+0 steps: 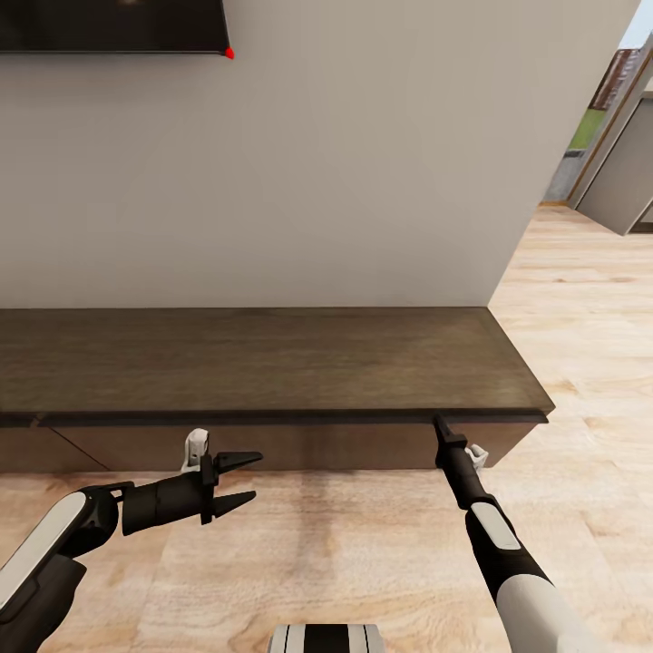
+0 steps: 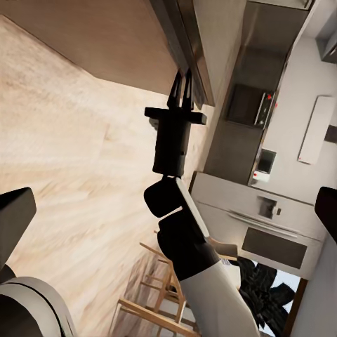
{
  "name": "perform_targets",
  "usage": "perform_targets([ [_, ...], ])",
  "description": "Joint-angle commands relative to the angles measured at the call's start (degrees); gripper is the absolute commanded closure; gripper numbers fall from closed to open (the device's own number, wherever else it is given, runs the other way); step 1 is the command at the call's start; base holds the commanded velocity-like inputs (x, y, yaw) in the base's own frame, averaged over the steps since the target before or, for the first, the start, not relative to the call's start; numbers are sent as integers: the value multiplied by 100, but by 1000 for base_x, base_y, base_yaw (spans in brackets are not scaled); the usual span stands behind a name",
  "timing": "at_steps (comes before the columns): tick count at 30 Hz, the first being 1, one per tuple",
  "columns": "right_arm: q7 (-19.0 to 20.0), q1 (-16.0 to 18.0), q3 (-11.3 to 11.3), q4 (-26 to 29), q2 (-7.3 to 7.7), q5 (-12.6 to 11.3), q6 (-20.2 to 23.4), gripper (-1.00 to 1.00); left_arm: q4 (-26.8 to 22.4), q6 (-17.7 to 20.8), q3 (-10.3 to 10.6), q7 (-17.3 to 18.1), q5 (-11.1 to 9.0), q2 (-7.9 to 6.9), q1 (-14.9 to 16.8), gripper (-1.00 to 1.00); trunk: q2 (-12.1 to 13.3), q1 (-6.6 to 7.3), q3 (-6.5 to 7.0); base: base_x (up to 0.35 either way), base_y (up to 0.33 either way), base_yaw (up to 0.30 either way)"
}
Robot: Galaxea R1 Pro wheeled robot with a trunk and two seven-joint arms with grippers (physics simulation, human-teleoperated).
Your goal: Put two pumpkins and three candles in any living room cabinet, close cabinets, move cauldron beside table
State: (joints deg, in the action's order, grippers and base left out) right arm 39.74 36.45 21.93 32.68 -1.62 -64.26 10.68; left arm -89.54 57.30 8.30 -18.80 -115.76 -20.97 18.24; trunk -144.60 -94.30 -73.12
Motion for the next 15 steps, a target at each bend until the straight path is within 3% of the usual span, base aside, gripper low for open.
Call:
perform_targets([
  [1,-54,2,31,-16,-5,-8,39,100,-2,0,5,-53,-61,-3,4,-100,-1,0,-5,0,0,0],
  [15,-47,2,31,-16,-5,-8,39,100,-2,0,5,-53,-61,0,4,-100,-1,0,-5,0,0,0],
])
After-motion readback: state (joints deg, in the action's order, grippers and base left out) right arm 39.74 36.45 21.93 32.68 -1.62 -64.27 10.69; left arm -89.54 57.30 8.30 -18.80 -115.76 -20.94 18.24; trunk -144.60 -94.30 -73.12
